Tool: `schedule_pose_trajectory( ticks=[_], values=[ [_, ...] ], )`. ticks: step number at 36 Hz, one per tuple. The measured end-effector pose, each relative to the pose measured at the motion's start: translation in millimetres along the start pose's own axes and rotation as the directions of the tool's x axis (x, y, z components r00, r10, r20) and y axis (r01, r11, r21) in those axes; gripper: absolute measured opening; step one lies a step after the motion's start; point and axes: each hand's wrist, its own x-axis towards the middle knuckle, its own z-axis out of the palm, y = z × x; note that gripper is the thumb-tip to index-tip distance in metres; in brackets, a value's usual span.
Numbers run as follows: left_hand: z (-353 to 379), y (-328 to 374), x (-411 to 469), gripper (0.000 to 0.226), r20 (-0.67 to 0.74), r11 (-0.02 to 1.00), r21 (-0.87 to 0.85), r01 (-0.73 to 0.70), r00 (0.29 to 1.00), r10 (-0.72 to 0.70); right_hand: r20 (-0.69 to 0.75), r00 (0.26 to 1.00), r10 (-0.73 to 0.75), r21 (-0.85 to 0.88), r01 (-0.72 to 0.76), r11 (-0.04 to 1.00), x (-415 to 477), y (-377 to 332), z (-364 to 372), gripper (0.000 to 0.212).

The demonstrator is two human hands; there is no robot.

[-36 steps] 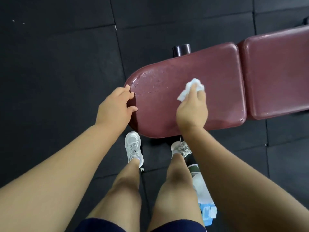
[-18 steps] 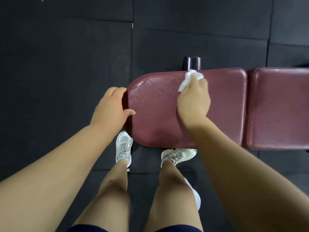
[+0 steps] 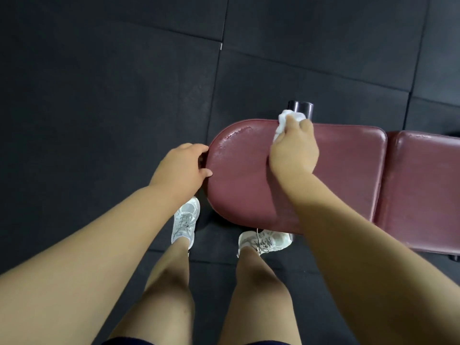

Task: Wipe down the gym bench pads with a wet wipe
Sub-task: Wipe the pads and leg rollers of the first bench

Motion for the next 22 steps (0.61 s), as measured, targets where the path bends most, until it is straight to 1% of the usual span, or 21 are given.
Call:
schedule_pose_trajectory(
  ticks=[2, 4, 5, 7, 8, 9, 11, 12, 13, 14, 16, 18, 19, 20, 21, 22],
  values=[
    [-5, -9, -1, 0.042, 0.033, 1.0, 0.01, 0.0, 0.999, 0.0, 0.026, 0.988, -0.149, 0.04, 0.148, 0.988, -16, -24, 14, 0.031],
    [-11, -22, -3, 0.04, 0.058, 0.998, 0.053, 0.016, 0.998, -0.019, 0.053, 0.95, -0.307, 0.108, 0.3, 0.948, -35, -48, 22, 0.028],
    [-13, -30, -4, 0.041, 0.062, 0.997, 0.071, 0.033, 0.997, -0.037, 0.088, 0.912, -0.4, 0.135, 0.387, 0.912, -44, -57, 25, 0.029],
    [-17, -44, -8, 0.043, 0.073, 0.991, 0.108, 0.077, 0.994, -0.085, 0.216, 0.784, -0.582, 0.132, 0.568, 0.813, -60, -67, 28, 0.034],
    [-19, -50, -10, 0.044, 0.084, 0.986, 0.131, 0.098, 0.99, -0.11, 0.253, 0.726, -0.639, 0.115, 0.633, 0.765, -64, -67, 28, 0.036],
    [-22, -55, -12, 0.044, 0.096, 0.981, 0.155, 0.115, 0.987, -0.131, 0.266, 0.696, -0.667, 0.094, 0.669, 0.737, -63, -65, 28, 0.035],
    [-25, -64, -14, 0.042, 0.121, 0.974, 0.186, 0.126, 0.981, -0.15, 0.232, 0.704, -0.672, 0.014, 0.688, 0.726, -51, -59, 25, 0.029],
    [-27, -68, -14, 0.042, 0.135, 0.973, 0.194, 0.123, 0.979, -0.151, 0.217, 0.726, -0.652, -0.031, 0.673, 0.739, -43, -56, 21, 0.027],
    [-28, -71, -14, 0.042, 0.152, 0.972, 0.205, 0.119, 0.977, -0.151, 0.196, 0.765, -0.613, -0.072, 0.635, 0.769, -33, -54, 17, 0.025],
    [-29, -73, -14, 0.042, 0.17, 0.968, 0.222, 0.113, 0.973, -0.153, 0.172, 0.816, -0.551, -0.111, 0.572, 0.813, -23, -53, 12, 0.023],
    [-30, -74, -13, 0.041, 0.197, 0.96, 0.259, 0.103, 0.968, -0.157, 0.152, 0.922, -0.355, -0.155, 0.377, 0.913, -6, -49, 3, 0.027],
    [-30, -75, -11, 0.039, 0.203, 0.957, 0.273, 0.093, 0.967, -0.152, 0.145, 0.968, -0.205, -0.116, 0.223, 0.968, -3, -47, 1, 0.03],
    [-31, -75, -10, 0.038, 0.203, 0.958, 0.274, 0.088, 0.968, -0.147, 0.113, 0.975, -0.192, -0.094, 0.202, 0.975, -8, -48, 4, 0.03],
    [-31, -74, -10, 0.038, 0.203, 0.959, 0.271, 0.086, 0.968, -0.144, 0.069, 0.971, -0.228, -0.067, 0.232, 0.97, -16, -50, 7, 0.028],
    [-31, -74, -9, 0.038, 0.204, 0.96, 0.266, 0.085, 0.969, -0.142, 0.04, 0.954, -0.298, -0.021, 0.299, 0.954, -28, -52, 12, 0.026],
    [-32, -74, -9, 0.038, 0.208, 0.961, 0.264, 0.081, 0.968, -0.139, 0.059, 0.926, -0.373, 0.028, 0.372, 0.928, -40, -54, 17, 0.025]
  ],
)
